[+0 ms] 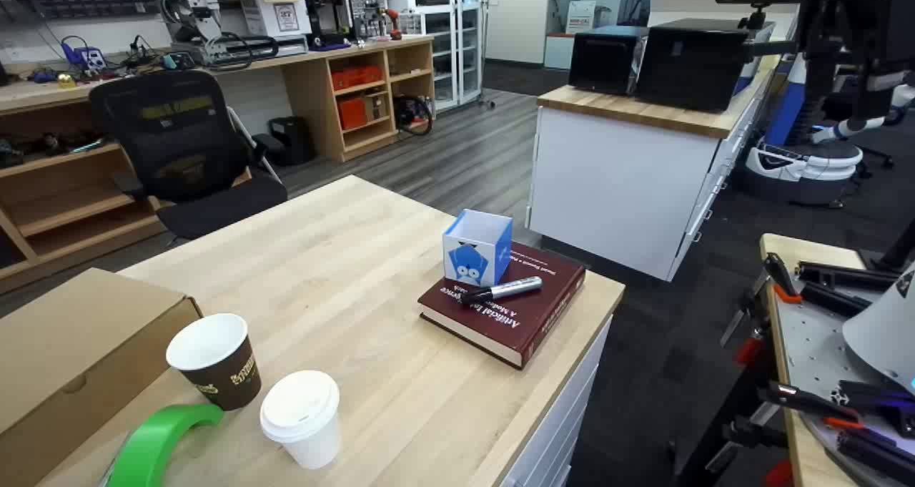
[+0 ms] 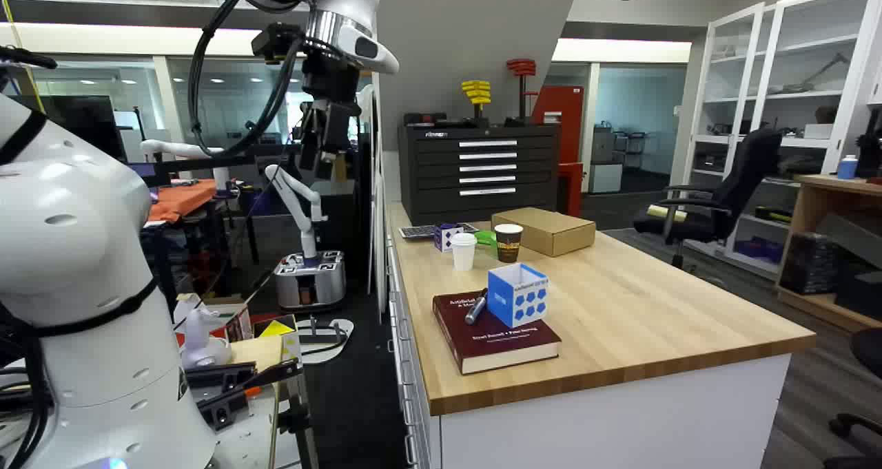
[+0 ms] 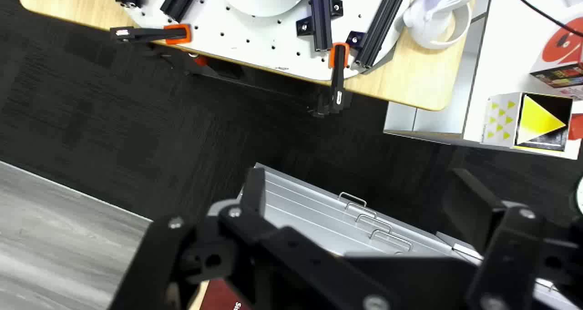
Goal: Pick up the marker from the book and put it in the box
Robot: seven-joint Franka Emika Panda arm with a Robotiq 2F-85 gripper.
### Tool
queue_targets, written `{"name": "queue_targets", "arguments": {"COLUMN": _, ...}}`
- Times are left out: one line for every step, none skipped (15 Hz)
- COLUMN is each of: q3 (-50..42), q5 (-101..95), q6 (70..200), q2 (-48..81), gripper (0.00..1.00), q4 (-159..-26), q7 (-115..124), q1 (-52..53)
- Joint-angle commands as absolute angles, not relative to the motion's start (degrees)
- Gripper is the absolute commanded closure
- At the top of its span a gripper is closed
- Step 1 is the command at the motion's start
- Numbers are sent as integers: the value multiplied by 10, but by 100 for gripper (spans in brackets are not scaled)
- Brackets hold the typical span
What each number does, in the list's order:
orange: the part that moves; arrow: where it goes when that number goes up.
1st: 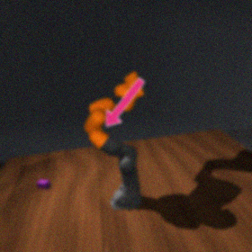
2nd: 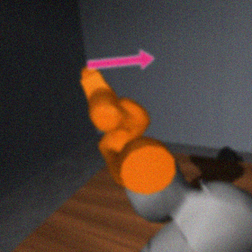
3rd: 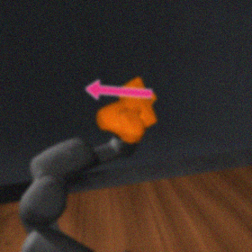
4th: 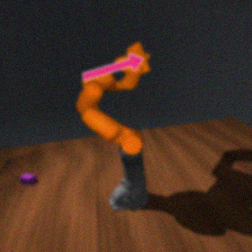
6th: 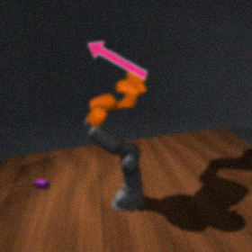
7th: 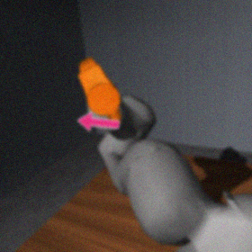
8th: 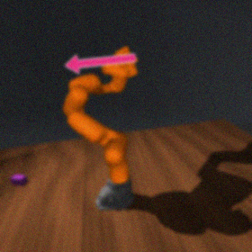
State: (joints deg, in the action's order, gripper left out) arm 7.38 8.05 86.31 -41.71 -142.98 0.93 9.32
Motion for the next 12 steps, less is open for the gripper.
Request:
{"name": "queue_targets", "arguments": {"q3": 77, "q5": 82, "q6": 862, "q2": -417, "gripper": 0, "q4": -1429, "q7": 8, "q1": 90}}
{"name": "queue_targets", "arguments": {"q3": 77, "q5": 82, "q6": 862, "q2": -417, "gripper": 0, "q4": -1429, "q7": 8, "q1": 90}}
{"name": "queue_targets", "arguments": {"q3": 77, "q5": 82, "q6": 862, "q2": -417, "gripper": 0, "q4": -1429, "q7": 8, "q1": 90}}
{"name": "queue_targets", "arguments": {"q3": 77, "q5": 82, "q6": 862, "q2": -417, "gripper": 0, "q4": -1429, "q7": 8, "q1": 90}}
{"name": "queue_targets", "arguments": {"q3": 77, "q5": 82, "q6": 862, "q2": -417, "gripper": 0, "q4": -1429, "q7": 8, "q1": 90}}
{"name": "queue_targets", "arguments": {"q3": 77, "q5": 82, "q6": 862, "q2": -417, "gripper": 0, "q4": -1429, "q7": 8, "q1": 90}}
{"name": "queue_targets", "arguments": {"q3": 78, "q5": 80, "q6": 863, "q2": -417, "gripper": 0, "q4": -1428, "q7": 11, "q1": 88}}
{"name": "queue_targets", "arguments": {"q3": 80, "q5": 76, "q6": 865, "q2": -417, "gripper": 0, "q4": -1428, "q7": 20, "q1": 84}}
{"name": "queue_targets", "arguments": {"q3": 80, "q5": 74, "q6": 868, "q2": -417, "gripper": 0, "q4": -1428, "q7": 19, "q1": 83}}
{"name": "queue_targets", "arguments": {"q3": 84, "q5": 67, "q6": 880, "q2": -416, "gripper": 0, "q4": -1429, "q7": 28, "q1": 78}}
{"name": "queue_targets", "arguments": {"q3": 86, "q5": 62, "q6": 889, "q2": -416, "gripper": 0, "q4": -1429, "q7": 34, "q1": 74}}
{"name": "queue_targets", "arguments": {"q3": 85, "q5": 59, "q6": 909, "q2": -411, "gripper": 0, "q4": -1429, "q7": 30, "q1": 73}}
